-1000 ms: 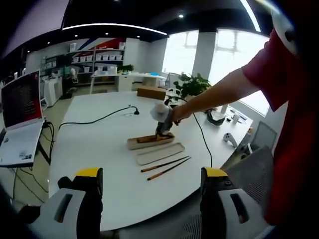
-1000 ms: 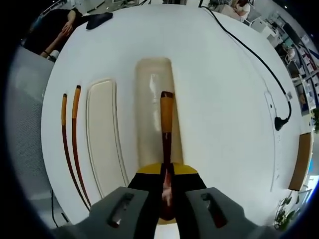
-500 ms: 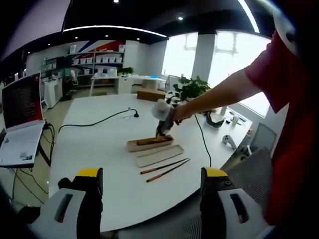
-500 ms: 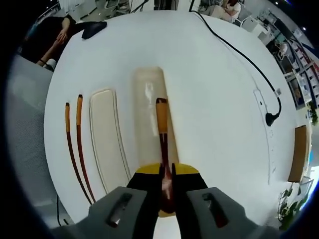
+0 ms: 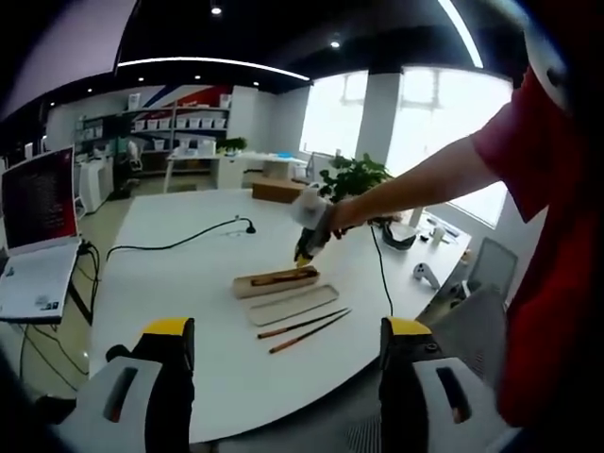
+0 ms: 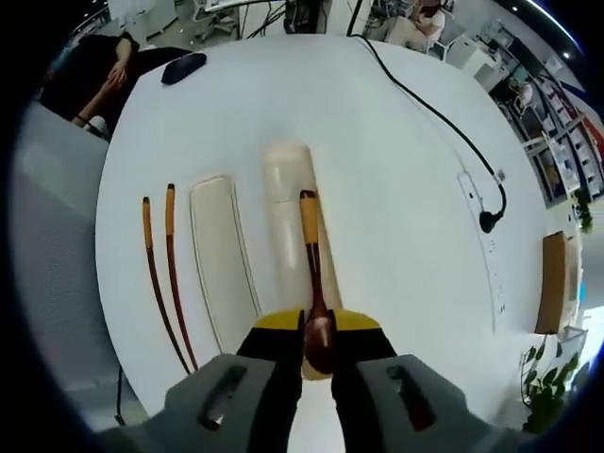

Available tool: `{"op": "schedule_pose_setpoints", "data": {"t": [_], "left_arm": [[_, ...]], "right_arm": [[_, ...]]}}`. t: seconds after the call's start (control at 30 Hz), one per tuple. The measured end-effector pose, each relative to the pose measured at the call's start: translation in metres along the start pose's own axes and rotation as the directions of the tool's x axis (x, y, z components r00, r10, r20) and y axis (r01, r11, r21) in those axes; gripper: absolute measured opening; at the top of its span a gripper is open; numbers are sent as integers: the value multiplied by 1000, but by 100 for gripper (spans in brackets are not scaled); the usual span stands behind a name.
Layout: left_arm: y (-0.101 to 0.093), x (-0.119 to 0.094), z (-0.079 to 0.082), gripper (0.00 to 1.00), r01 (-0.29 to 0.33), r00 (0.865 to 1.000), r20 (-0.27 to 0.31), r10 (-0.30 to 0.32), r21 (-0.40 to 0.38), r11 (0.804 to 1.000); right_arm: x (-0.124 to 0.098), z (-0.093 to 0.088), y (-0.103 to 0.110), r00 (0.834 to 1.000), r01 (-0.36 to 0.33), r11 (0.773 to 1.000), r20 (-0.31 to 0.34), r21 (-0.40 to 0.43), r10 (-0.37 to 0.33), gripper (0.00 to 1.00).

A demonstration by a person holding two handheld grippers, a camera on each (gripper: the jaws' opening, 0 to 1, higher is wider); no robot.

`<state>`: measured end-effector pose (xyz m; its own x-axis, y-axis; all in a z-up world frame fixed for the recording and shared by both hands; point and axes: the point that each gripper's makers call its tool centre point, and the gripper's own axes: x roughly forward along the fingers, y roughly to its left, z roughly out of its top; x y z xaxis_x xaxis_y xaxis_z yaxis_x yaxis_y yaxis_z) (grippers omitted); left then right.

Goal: Arrange the utensils inside the cutlery case until each visible utensil rests in its matching compartment.

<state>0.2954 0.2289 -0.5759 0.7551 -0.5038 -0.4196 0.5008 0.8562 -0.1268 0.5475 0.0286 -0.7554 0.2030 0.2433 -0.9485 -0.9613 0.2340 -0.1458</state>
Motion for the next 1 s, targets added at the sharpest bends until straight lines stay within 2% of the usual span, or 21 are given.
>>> {"op": "schedule_pose_setpoints", "data": {"t": [0.23,0.33,0.43,0.57,1.0], "left_arm": [[-5,-1,1,83,25,1000,1,-25,27,999],[-4,-2,-2,77,8,1000,-17,-6,80,997],[-9,-3,-1,79,30,1000,-9,-30,50,998],[-11,-4,-4,79,33,999,-12,-32,61,998],[-13,-9,-8,79,43,999,-20,-42,70,997]], "right_arm": [[-14,-2,12,1000,12,1000,20,10,-12,8],[-18,-1,20,999,13,1000,32,7,-13,8],[-20,1,31,999,9,1000,46,-15,-8,8],[-22,3,44,998,-4,1000,56,-21,5,10],[-25,-1,54,997,-3,1000,73,-31,5,10]]}}
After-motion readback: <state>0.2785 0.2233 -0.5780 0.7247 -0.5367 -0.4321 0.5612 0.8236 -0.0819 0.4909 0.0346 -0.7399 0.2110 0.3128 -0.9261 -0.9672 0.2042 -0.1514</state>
